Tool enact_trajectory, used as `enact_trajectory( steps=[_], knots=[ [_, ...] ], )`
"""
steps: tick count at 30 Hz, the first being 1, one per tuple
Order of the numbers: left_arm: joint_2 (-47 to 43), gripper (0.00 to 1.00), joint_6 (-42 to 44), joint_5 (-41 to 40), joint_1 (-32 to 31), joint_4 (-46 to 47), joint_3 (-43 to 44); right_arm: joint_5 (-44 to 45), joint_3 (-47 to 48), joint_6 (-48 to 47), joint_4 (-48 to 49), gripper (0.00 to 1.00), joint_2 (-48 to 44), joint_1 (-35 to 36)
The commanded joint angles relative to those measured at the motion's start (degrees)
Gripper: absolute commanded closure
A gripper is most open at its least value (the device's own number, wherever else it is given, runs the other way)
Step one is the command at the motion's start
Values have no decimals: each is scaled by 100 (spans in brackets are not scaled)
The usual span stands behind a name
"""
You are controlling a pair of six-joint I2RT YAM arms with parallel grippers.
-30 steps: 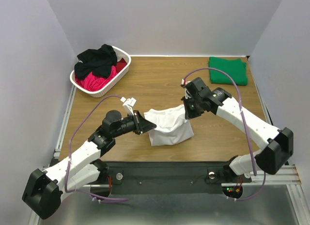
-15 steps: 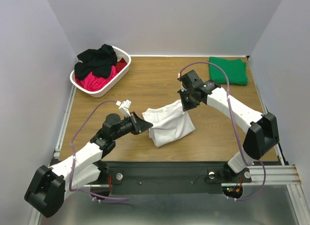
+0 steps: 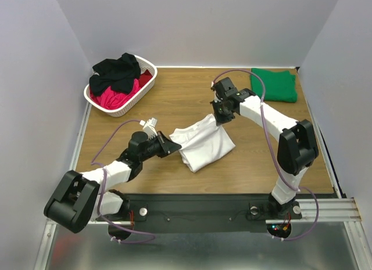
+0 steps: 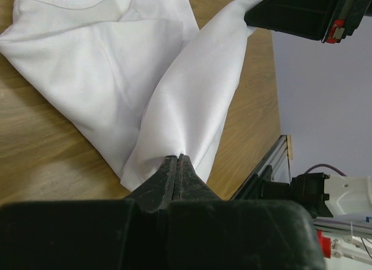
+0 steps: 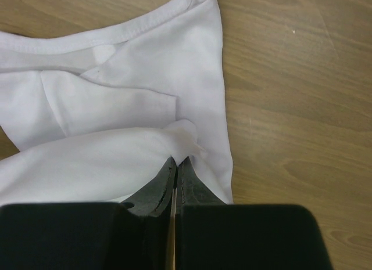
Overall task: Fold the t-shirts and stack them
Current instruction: Fold the tshirt, then neatly place the folded tshirt to the corner
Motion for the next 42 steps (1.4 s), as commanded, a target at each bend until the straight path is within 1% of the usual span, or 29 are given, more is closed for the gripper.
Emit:
enact_trajectory(
  steps=[1,6,8,9,11,12,13,15,16,17,18,19,20,22,23,25,26,29,31,33,36,37,38,39,40,42],
  knots=[
    [216,100,57,49,153,647,324,-2,559,-162,481,100,217,-67],
    [717,100,-119,-118,381,1112,368,-19,955,-136,542,100,726,-119],
    [1050,100,-312,-136,574,1516,324,33,1025,-127,612,99,868,-172],
    [1252,100,-373,-144,628,1805,289,172,1078,-74,726,100,973,-198],
    [1464,100,-488,-188,724,2035,297,253,1105,40,1041,100,1061,-207],
    [1569,100,-541,-197,751,2132,323,296,1096,84,1191,93,1079,-234],
    [1779,100,-602,-223,786,2255,341,297,1070,137,1358,84,1079,-260],
    [1947,99,-925,-486,821,2737,315,315,1017,312,1648,60,1035,-278],
    [2044,86,-997,-557,839,2948,298,288,982,356,1954,37,896,-278],
    [2054,50,-1033,-679,848,3159,341,262,825,383,2114,31,808,-287],
    [2054,28,-981,-724,839,3091,437,244,763,435,2350,27,711,-287],
    [2010,19,-902,-768,839,2952,542,279,701,445,2422,19,597,-287],
    [1957,6,-814,-856,839,2620,778,314,648,436,2493,16,404,-287],
    [1739,4,-552,-979,830,2301,964,428,438,383,2572,14,219,-287],
    [1650,4,-463,-1145,822,1969,1122,455,350,348,2590,13,61,-287],
    [1318,4,-104,-1356,760,1468,1298,499,34,287,2581,13,-89,-287],
    [1194,4,38,-1584,725,1282,1360,473,-89,260,2590,13,-255,-287],
    [868,4,398,-1770,558,631,1615,332,-616,278,2625,13,-458,-287],
    [701,4,627,-1962,286,281,1721,183,-941,269,2651,13,-590,-287],
    [613,4,811,-2113,-20,130,1765,218,-1118,313,2678,12,-652,-287],
    [787,4,900,-1991,-250,-38,1932,175,-1399,304,2774,8,-670,-339],
    [979,4,892,-1886,-286,-64,1984,-122,-1452,295,2809,7,-679,-418],
    [1086,4,900,-1685,-321,-64,2089,-221,-1557,295,2853,7,-705,-462],
    [1270,4,909,-1604,-408,-73,2134,-587,-1619,287,2923,6,-731,-506],
    [1271,4,926,-1569,-409,-73,2169,-591,-1663,269,2959,6,-766,-567],
    [1534,4,962,-1498,-558,-126,2275,-959,-1795,217,3020,4,-863,-734]
  ],
)
